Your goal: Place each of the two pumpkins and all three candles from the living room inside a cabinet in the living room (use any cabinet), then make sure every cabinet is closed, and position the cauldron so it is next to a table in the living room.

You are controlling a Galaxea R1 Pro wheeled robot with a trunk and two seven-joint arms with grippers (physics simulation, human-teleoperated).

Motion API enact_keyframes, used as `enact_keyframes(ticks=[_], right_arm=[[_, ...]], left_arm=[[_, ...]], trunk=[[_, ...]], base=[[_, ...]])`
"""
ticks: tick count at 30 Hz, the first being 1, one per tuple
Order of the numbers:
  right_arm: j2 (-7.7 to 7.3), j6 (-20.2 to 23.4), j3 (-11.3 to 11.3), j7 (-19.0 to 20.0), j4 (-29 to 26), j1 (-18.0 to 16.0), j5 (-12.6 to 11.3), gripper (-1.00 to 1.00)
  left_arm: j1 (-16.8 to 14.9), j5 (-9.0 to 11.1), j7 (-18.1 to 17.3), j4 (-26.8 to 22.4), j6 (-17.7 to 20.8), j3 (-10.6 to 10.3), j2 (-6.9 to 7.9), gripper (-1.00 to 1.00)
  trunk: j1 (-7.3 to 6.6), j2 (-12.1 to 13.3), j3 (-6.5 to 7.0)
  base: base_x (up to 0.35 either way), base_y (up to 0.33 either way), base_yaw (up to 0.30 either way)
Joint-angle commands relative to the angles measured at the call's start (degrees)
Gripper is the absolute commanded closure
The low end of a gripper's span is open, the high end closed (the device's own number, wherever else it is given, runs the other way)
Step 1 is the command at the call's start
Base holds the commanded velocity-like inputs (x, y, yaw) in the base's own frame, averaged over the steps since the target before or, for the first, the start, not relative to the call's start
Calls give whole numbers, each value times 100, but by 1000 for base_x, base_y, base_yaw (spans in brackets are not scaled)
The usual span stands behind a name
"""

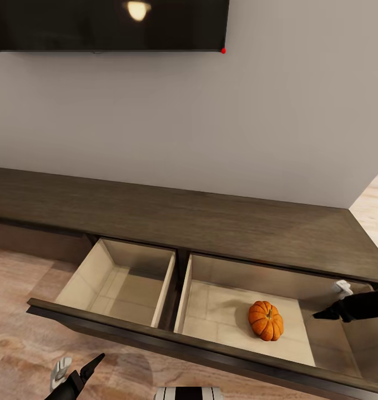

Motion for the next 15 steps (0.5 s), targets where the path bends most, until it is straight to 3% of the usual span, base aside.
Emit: enact_keyframes(ticks=[1,15], right_arm=[[-58,114,-44,48,-10,-1,-3,-100],[-367,312,-56,53,-49,-3,-211,-100]], left_arm=[[-3,61,-11,1,51,-22,8,-100],[-3,52,-21,1,52,-22,11,-100]], trunk=[[-1,-2,-4],[-1,-2,-4]], base=[[0,0,0],[0,0,0]])
